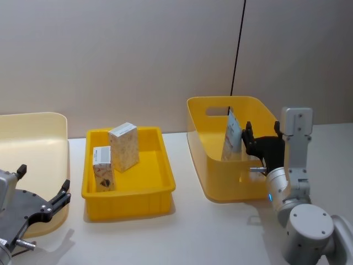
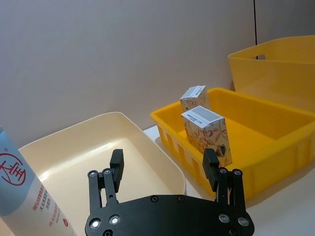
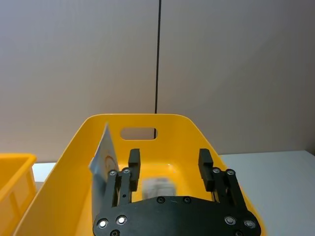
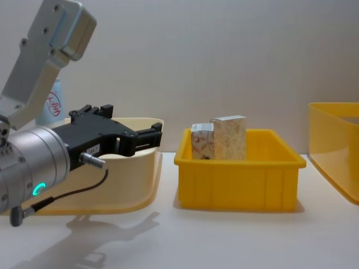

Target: Bimanual collaborative sorting of washing and personal care products

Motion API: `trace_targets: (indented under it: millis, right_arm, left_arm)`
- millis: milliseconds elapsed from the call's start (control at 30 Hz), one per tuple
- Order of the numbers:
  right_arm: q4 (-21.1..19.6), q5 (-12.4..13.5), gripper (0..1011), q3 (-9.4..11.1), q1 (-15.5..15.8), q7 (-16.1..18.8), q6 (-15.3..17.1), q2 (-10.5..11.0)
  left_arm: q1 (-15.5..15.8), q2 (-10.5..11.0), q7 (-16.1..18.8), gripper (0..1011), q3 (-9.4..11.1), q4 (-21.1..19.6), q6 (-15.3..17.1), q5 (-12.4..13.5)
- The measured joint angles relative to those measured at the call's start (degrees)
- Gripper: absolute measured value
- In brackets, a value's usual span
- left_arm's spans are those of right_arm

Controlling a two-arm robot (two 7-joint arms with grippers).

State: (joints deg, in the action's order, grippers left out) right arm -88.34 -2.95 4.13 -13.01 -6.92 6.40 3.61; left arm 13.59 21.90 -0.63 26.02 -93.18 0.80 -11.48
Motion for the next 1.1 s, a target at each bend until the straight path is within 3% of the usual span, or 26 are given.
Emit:
trace_targets:
  millis: [167, 400, 667, 1100]
  right_arm:
    - [0.39, -0.08, 857, -0.03, -0.19, -0.04, 0.15, -0.2]
    - [0.58, -0.15, 1001, -0.02, -0.26, -0.04, 0.05, -0.37]
    - [0.23, -0.11, 1001, 0.09, -0.06, 0.57, -2.67, -0.42]
    - [-2.55, 1.0, 1001, 0.33, 1.01, 3.27, -10.71, -0.21]
  left_arm:
    - [0.0, 0.0, 0.0, 1000, 0.0, 0.0, 0.0, 0.0]
    - [0.0, 0.0, 0.0, 1000, 0.0, 0.0, 0.0, 0.0]
    - [0.0, 0.0, 0.0, 1000, 0.0, 0.0, 0.0, 0.0]
    - [0.0, 0.0, 0.0, 1000, 0.0, 0.0, 0.0, 0.0]
